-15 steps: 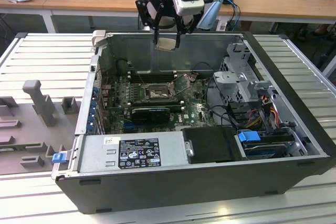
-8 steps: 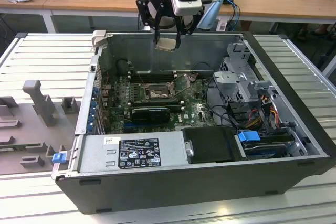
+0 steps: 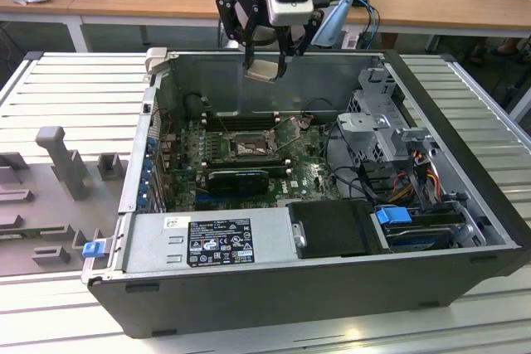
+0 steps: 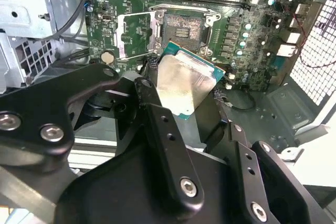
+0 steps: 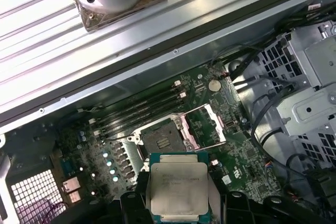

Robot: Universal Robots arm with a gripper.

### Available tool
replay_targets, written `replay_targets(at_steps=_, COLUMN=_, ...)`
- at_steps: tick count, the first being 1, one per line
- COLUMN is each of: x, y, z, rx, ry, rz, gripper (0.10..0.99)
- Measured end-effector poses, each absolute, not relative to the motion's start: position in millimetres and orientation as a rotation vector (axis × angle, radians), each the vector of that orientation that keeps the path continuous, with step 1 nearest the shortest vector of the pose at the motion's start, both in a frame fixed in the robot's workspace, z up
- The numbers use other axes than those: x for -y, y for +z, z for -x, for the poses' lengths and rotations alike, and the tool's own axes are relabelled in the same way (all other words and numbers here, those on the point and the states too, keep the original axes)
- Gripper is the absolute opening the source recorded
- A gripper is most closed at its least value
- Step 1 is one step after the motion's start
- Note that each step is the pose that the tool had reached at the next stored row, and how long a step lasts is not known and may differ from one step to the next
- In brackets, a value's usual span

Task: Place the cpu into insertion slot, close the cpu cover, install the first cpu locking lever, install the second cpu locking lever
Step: 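Place the cpu into insertion slot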

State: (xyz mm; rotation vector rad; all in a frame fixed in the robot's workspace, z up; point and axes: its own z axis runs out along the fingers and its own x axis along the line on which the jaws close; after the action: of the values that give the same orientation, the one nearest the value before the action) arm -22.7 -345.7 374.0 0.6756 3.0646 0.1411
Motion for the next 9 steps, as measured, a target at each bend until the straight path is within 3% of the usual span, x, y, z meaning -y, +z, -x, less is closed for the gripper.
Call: replay_targets(at_steps=9, x=345.7, y=373.5, z=22.7, rx=-3.036, ry=0.141, rz=-0.781, gripper=0.525)
